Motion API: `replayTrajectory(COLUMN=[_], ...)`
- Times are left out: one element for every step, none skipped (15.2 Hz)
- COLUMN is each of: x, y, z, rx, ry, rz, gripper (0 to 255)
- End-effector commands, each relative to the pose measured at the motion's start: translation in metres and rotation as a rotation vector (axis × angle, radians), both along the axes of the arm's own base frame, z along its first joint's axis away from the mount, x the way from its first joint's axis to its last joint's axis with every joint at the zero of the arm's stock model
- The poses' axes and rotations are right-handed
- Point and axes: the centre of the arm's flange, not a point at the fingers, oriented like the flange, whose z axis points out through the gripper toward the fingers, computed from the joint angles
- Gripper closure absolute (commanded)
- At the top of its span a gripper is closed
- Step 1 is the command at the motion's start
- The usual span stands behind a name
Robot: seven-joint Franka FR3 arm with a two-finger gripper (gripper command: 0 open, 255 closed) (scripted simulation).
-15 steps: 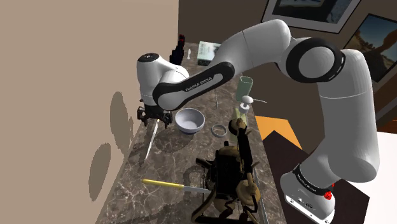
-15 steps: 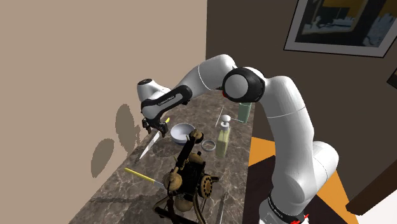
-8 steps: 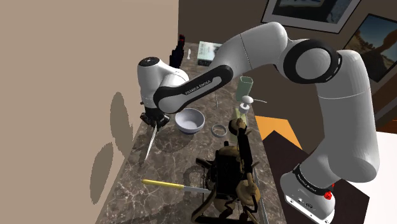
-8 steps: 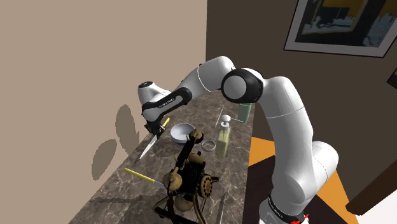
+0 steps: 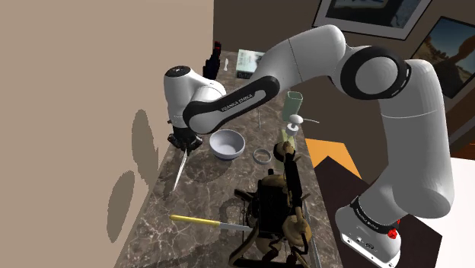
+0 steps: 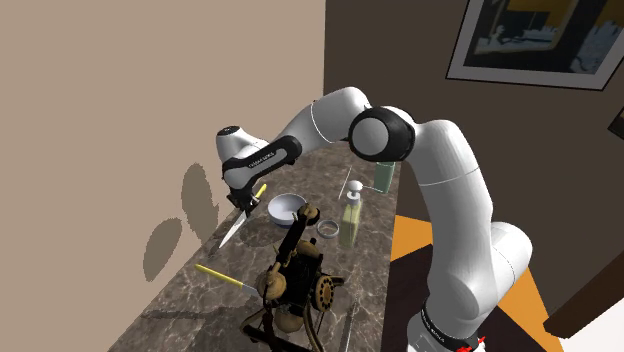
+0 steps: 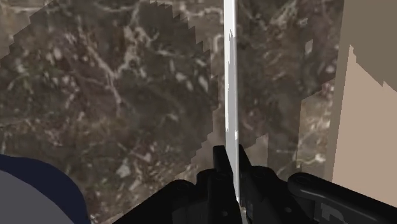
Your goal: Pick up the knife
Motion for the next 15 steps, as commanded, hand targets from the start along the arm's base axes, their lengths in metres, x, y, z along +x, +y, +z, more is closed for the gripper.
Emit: replayTrajectory(x=[0.000, 0.000, 0.000, 0.000, 0.000, 0.000, 0.000, 0.000, 0.000, 0.000, 0.000, 0.000, 0.000, 0.000, 0.000], y=[0.000, 0.000, 0.000, 0.000, 0.000, 0.000, 0.000, 0.000, 0.000, 0.000, 0.000, 0.000, 0.000, 0.000, 0.000], z=[0.009, 0.015, 0.020, 0.025, 0.030, 0.036, 0.041, 0.046, 0.052, 0.057, 0.062, 0.067, 0.073, 0.073, 0.073], rx=[0.000, 0.000, 0.000, 0.000, 0.000, 0.000, 0.000, 0.000, 0.000, 0.000, 0.000, 0.000, 0.000, 0.000, 0.000], ry=[0.000, 0.000, 0.000, 0.000, 0.000, 0.000, 0.000, 0.000, 0.000, 0.000, 0.000, 0.000, 0.000, 0.000, 0.000], rz=[0.000, 0.000, 0.000, 0.000, 0.000, 0.000, 0.000, 0.000, 0.000, 0.000, 0.000, 0.000, 0.000, 0.000, 0.000], gripper=[255, 255, 255, 255, 255, 255, 255, 255, 255, 255, 255, 255, 255, 255, 255])
